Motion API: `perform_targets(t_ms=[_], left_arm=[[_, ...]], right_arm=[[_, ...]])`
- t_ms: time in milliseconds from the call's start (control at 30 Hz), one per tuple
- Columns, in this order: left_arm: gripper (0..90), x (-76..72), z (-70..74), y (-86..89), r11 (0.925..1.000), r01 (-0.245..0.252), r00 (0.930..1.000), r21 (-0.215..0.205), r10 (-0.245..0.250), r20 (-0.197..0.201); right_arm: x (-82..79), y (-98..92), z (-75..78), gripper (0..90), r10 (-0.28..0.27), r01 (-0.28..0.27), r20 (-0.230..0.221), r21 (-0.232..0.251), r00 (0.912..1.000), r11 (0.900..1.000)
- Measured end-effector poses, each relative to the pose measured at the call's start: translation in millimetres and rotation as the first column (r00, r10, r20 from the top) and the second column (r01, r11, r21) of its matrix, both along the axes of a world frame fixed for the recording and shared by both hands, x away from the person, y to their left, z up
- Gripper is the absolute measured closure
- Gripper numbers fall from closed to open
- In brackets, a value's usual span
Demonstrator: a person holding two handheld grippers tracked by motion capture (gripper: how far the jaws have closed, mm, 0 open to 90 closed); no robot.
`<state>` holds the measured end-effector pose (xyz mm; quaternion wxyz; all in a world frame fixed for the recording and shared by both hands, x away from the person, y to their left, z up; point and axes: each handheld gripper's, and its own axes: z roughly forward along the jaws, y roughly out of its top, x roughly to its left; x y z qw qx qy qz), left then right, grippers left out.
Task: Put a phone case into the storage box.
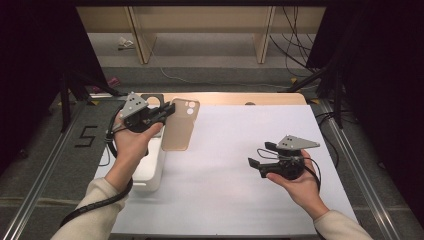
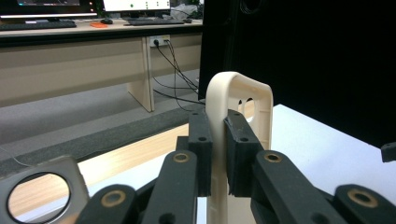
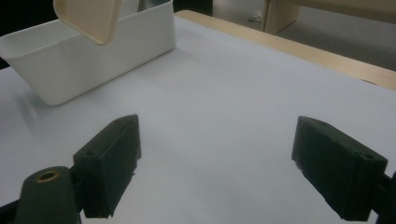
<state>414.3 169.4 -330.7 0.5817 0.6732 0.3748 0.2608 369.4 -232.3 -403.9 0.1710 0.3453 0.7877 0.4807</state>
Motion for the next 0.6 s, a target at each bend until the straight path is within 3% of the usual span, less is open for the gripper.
perform_targets(t_ms=[600], left_arm=[[82.2, 1.1, 5.6, 25.7, 0.9988, -0.046, 0.9989, -0.015, 0.046, 0.012]], right_arm=[[0.0, -9.1, 1.0, 16.2, -0.035, 0.035, 0.003, 0.008, 0.9994, 0.999]])
